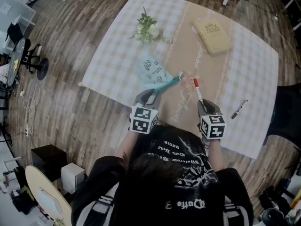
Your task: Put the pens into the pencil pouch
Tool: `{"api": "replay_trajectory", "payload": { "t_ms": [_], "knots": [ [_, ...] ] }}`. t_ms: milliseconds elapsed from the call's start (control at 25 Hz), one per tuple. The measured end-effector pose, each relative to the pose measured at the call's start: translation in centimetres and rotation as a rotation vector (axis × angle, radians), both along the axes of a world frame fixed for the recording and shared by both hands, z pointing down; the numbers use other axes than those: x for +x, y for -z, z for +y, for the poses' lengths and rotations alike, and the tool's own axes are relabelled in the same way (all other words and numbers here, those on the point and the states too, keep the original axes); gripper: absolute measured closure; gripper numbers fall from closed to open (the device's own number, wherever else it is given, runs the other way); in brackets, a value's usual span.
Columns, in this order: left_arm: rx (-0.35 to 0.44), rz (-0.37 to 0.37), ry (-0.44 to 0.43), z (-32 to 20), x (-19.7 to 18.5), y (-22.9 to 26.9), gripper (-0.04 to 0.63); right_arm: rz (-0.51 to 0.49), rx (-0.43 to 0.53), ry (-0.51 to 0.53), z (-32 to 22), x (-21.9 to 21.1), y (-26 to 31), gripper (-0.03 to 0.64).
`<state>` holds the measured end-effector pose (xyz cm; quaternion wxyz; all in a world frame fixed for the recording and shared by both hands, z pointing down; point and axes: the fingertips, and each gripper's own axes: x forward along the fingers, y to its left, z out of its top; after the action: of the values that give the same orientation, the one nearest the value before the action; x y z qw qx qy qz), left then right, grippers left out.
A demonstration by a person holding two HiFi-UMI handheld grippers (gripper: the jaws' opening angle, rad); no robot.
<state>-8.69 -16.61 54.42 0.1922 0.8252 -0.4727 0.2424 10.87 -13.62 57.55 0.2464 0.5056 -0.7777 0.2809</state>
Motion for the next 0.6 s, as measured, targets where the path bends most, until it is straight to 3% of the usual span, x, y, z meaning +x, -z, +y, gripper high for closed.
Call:
{"api": "replay_trajectory", "payload": {
  "t_ms": [160,440,600],
  "knots": [
    [-0.052,-0.108,-0.104,-0.2,0.1,-2.1,0.39,-0.066,-0.027,-0.014,0.7,-0.2,-0.1,0.54],
    [-0.063,-0.385,-0.23,-1.1,-0.6,-5.6,0.37,-0.096,-0.059,-0.04,2.0,0.6,-0.9,0.54],
    [-0.051,-0.421,-0.253,-1.1,-0.6,-6.1,0.371,-0.099,-0.065,-0.046,2.5,0.7,-1.1,0.538]
  ]
}}
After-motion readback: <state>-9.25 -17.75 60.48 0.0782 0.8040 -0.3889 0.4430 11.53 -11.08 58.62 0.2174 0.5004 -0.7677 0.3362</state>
